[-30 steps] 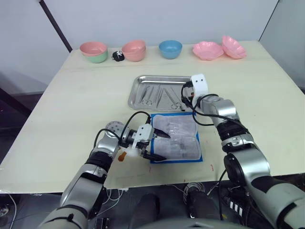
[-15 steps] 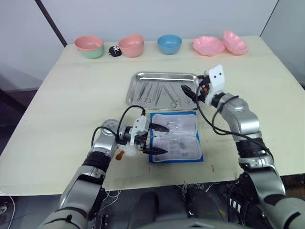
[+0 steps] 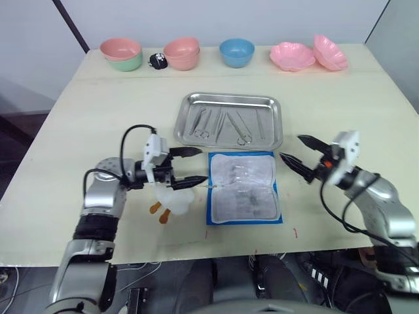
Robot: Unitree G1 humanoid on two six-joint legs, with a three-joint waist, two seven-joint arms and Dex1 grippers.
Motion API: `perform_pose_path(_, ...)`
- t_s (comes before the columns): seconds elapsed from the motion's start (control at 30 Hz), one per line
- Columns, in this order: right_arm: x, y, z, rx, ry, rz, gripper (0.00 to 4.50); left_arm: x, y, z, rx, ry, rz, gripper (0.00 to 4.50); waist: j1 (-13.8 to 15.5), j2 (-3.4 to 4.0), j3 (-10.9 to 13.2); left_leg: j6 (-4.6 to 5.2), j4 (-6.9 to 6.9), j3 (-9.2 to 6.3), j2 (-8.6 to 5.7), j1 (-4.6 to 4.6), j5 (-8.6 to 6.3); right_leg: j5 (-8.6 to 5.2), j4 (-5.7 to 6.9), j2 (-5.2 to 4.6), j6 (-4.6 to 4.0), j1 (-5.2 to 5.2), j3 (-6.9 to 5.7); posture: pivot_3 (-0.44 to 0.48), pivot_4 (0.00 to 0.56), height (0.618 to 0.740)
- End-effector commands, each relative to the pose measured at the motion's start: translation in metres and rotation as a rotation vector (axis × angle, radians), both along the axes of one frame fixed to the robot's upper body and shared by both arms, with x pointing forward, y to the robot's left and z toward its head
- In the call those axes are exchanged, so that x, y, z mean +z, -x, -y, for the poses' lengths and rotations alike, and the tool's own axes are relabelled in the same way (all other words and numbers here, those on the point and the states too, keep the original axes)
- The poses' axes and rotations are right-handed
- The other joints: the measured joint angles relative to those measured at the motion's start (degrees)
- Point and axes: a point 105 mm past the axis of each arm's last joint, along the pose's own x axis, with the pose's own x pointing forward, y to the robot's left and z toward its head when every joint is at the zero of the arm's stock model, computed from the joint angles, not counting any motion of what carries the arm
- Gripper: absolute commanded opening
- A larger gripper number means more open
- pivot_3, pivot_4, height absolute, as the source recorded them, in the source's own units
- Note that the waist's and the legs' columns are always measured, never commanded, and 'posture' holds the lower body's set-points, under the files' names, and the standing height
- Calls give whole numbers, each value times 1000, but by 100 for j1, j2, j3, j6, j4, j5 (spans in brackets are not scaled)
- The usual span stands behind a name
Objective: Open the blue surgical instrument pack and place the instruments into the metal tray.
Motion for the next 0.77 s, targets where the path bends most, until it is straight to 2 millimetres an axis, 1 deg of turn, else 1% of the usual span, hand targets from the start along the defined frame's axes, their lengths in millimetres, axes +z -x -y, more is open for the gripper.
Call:
perform_pose_path(0.03,8,24,19,18,-12,51,4464,10,6,-29,101,0,34,4500,-8,-5,3,0,0,1,0,1,0,0,0,0,0,0,1,0,150,740)
perform_pose_path(0.07,7,28,21,22,-11,46,4464,10,8,-32,116,2,27,4500,-12,-4,5,0,0,1,1,2,0,0,0,0,0,0,2,0,150,740)
perform_pose_path(0.2,-12,63,46,13,2,-23,4464,-4,32,-69,255,-20,-44,4500,-6,-5,6,-1,0,3,10,11,0,-11,5,-2,17,6,6,0,150,740)
perform_pose_path(0.3,-20,79,60,-1,14,-63,4464,-12,45,-86,337,-22,-88,4500,-2,-4,6,-1,0,3,14,14,0,-12,5,-7,19,7,7,0,150,740)
perform_pose_path(0.4,-25,93,80,-49,30,-88,4464,-29,62,-109,429,-85,-135,4500,3,-6,6,-2,5,3,15,21,0,-14,5,-14,24,11,9,0,150,740)
perform_pose_path(0.47,-27,101,90,-68,45,-101,4464,-35,70,-116,471,-100,-163,4500,13,-6,6,-2,7,4,16,34,0,-19,7,-17,15,18,12,0,150,740)
perform_pose_path(0.6,-32,113,110,-107,75,-118,4464,-43,82,-125,527,-144,-187,4500,33,-8,4,-3,11,6,17,35,0,-22,9,-21,9,19,10,0,150,740)
perform_pose_path(0.77,-37,122,121,-116,87,-132,4464,-47,91,-128,547,-186,-177,4500,38,-8,4,-3,11,12,16,36,0,-17,8,-25,17,19,12,0,150,740)
